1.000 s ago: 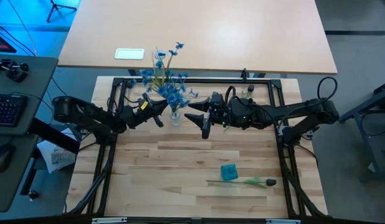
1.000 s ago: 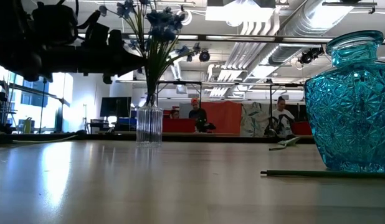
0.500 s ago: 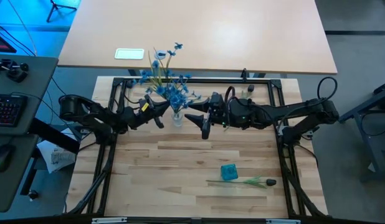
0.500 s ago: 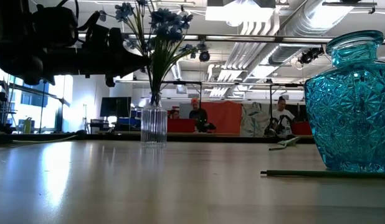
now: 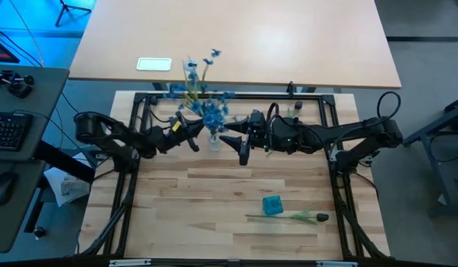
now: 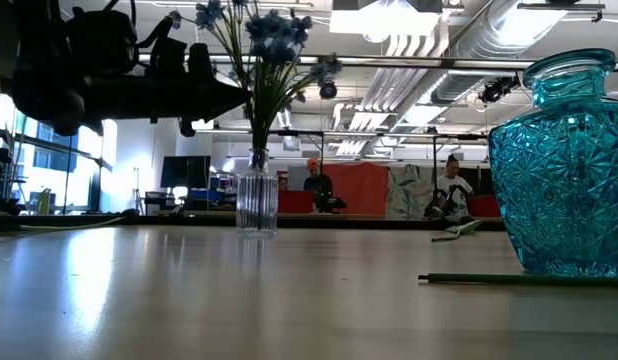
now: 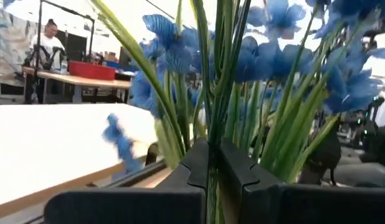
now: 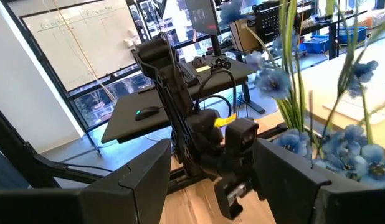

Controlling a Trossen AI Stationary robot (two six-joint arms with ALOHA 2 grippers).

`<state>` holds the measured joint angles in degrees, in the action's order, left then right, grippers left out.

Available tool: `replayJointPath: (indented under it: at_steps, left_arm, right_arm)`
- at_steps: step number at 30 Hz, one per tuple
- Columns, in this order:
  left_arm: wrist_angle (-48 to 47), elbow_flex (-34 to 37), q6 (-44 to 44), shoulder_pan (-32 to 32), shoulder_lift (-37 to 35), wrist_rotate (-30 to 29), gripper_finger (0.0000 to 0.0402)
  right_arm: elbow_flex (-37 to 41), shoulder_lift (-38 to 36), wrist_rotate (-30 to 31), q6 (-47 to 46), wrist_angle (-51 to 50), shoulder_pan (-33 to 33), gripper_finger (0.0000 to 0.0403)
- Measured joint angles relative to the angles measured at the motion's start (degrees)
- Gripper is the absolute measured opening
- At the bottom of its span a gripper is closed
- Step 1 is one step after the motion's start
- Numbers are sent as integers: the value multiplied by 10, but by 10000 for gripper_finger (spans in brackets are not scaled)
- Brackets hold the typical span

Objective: Sort flowers into vase by color
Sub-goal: Put the light blue flowers into the transparent vase

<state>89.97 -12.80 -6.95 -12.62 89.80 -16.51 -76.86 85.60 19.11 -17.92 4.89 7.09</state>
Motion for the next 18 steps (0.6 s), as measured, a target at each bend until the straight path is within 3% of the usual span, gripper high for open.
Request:
replayJointPath:
  at_steps: [10,18]
  left_arm:
    - [0,0,-19,0,40,11,0]
    - [-36,0,41,8,44,55,0]
  right_arm:
    - [0,0,0,4,0,0,222]
    - [0,0,1,5,0,0,222]
